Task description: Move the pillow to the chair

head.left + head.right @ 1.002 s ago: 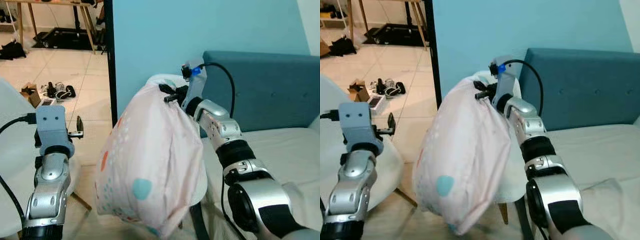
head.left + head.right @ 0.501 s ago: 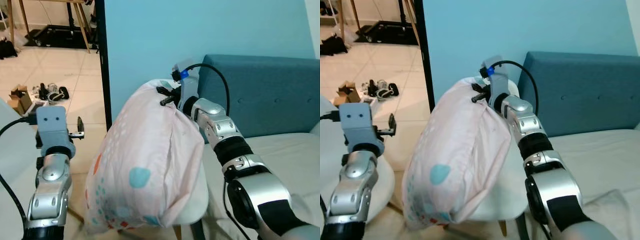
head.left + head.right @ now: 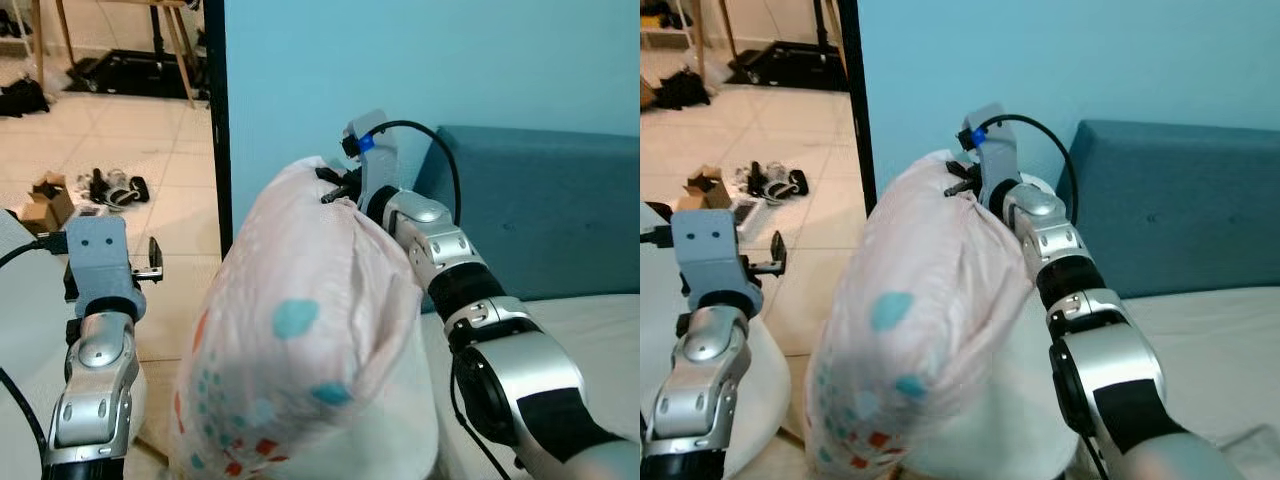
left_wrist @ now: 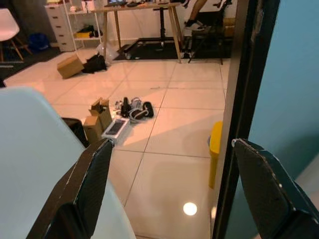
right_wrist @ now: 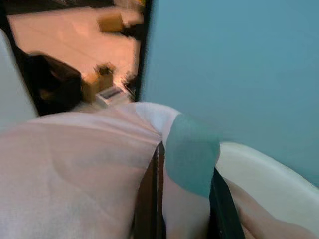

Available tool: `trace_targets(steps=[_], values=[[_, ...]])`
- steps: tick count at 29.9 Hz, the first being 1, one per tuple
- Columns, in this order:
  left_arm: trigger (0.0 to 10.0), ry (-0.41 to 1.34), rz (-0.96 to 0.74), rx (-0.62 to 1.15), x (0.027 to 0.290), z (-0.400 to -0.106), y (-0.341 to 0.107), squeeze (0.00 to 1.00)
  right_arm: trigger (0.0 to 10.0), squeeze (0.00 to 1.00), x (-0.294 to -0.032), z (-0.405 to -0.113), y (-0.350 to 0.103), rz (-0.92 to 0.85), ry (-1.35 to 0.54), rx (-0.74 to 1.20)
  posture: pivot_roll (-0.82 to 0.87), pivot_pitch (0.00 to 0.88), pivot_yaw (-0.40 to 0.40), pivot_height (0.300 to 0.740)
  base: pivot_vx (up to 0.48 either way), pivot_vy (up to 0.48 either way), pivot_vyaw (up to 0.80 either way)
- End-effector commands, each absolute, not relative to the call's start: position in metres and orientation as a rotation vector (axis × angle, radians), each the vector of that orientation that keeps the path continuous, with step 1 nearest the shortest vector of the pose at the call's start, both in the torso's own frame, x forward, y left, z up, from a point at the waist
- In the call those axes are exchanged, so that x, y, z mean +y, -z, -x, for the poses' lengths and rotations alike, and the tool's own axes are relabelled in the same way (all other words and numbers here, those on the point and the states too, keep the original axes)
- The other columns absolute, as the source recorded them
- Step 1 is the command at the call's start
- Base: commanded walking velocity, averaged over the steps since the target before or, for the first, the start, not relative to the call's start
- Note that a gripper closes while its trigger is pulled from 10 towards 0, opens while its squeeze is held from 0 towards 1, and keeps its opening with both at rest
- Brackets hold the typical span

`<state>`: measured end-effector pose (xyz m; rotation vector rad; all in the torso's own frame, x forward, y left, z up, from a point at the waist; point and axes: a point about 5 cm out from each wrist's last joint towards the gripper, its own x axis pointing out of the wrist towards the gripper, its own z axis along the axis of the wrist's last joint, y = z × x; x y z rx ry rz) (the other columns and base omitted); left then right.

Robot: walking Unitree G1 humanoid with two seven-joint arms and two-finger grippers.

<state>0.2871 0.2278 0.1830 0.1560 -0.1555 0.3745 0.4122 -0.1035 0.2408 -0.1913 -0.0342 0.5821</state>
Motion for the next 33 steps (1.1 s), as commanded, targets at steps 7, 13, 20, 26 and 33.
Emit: trace_targets(steps=[7, 13, 20, 26, 33], values=[[10.0, -0.421, -0.161, -0.115, 0.231, -0.282, -0.178, 0.00, 10.0, 0.00, -0.145, -0.420, -0.240, 0.329, -0.379, 0.012, 0.09, 0.000, -0.113, 0.740, 0.000, 0.000, 0.00], [10.0, -0.422, -0.153, -0.112, 0.231, -0.279, -0.178, 0.00, 10.0, 0.00, -0.180, -0.419, -0.225, 0.292, -0.177, 0.106, 0.08, 0.000, -0.112, 0.720, 0.000, 0.000, 0.00], [10.0, -0.410, -0.135, -0.119, 0.229, -0.278, -0.180, 0.00, 10.0, 0.00, -0.205, -0.415, -0.213, 0.320, -0.062, 0.163, 0.08, 0.000, -0.113, 0.690, 0.000, 0.000, 0.00], [10.0, -0.394, -0.117, -0.124, 0.228, -0.276, -0.181, 0.00, 10.0, 0.00, -0.217, -0.409, -0.196, 0.365, -0.020, 0.224, 0.08, 0.000, -0.113, 0.670, 0.000, 0.000, 0.00], [10.0, -0.385, -0.115, -0.117, 0.227, -0.273, -0.182, 0.00, 10.0, 0.00, -0.210, -0.403, -0.170, 0.386, -0.069, 0.292, 0.07, 0.000, -0.109, 0.645, 0.000, 0.000, 0.00]])
